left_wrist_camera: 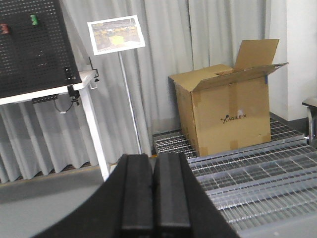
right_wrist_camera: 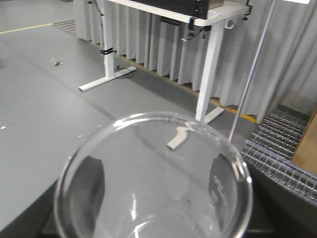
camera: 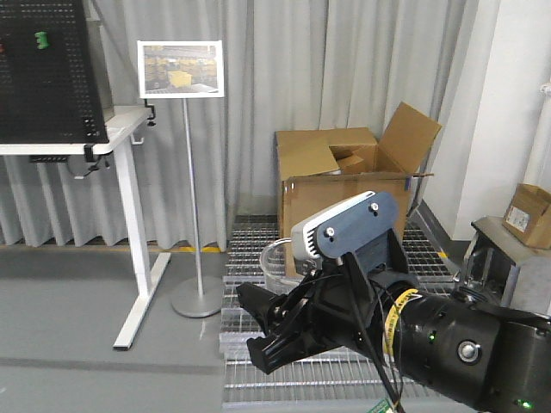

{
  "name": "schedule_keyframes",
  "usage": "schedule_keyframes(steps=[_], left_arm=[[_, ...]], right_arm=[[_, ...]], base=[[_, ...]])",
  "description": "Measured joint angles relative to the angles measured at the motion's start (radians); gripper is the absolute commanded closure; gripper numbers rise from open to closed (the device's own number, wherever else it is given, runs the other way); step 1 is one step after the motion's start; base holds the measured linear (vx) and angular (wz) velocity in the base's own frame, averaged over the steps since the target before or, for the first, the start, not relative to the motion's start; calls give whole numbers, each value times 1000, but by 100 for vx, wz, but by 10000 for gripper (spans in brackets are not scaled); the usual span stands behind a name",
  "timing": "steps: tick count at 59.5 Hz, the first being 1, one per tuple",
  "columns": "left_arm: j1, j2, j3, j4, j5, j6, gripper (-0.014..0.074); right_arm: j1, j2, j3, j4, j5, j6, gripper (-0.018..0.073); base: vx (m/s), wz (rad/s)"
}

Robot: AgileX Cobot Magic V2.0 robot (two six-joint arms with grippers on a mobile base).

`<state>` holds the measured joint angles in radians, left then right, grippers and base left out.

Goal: Pick beaker and place in left cabinet
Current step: 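Carry the beaker in the right gripper toward the open cabinet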

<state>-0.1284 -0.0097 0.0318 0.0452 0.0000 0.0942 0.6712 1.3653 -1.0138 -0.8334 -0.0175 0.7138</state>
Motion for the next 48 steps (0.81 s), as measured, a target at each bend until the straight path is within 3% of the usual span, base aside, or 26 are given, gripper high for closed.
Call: schedule_keyframes(steps=[26,48], left_arm=[[0,0,0,0,0,0,595],[0,0,0,0,0,0,595]], right_arm=[[0,14,0,0,0,0,561],[0,16,0,0,3,0,561]], base=[[51,-30],[36,-74]])
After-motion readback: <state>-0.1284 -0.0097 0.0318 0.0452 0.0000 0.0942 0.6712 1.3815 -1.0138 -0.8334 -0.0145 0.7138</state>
